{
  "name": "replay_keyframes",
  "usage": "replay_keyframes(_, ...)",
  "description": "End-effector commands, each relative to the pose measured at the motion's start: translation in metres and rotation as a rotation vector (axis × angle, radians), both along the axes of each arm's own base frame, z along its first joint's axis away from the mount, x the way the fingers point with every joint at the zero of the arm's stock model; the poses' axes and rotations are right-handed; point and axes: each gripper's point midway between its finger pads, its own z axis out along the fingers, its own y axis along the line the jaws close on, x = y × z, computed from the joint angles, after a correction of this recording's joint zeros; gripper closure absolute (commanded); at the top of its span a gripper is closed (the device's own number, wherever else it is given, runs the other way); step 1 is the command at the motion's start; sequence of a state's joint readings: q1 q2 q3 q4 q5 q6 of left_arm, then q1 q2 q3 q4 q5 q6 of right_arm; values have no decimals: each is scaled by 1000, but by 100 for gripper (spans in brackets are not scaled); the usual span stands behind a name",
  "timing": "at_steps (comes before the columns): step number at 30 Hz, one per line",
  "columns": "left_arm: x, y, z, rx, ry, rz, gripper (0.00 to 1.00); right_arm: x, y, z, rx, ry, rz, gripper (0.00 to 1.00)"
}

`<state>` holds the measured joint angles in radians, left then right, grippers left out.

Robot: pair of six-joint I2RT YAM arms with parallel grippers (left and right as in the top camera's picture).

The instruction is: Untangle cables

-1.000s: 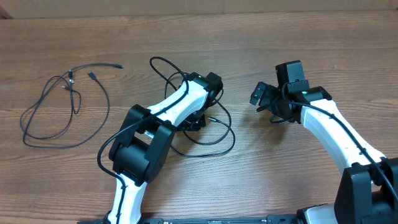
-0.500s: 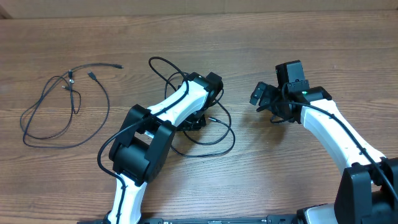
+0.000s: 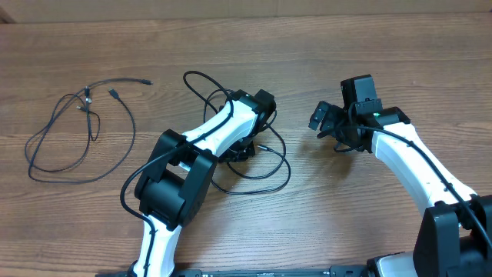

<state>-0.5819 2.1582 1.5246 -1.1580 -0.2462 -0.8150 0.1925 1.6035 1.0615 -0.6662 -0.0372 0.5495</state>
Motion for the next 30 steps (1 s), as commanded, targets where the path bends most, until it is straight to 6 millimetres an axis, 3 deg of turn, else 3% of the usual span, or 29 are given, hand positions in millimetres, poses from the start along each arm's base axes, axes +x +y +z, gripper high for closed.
replay_keyframes(1, -24, -2, -21, -26, 96, 37, 69, 2, 0, 3, -9, -14, 3, 0)
replay_keyframes(7, -35, 5, -25, -11, 131, 41, 71, 2, 0, 3, -9, -14, 3, 0)
replay_keyframes(9, -37, 7, -24, -4, 143, 35, 87, 2, 0, 3, -9, -14, 3, 0)
replay_keyframes(11, -37, 9, -23, -3, 156, 19, 93, 2, 0, 3, -9, -14, 3, 0)
replay_keyframes(30, -37, 12, -22, -24, 206, -87, 96, 2, 0, 3, -9, -14, 3, 0)
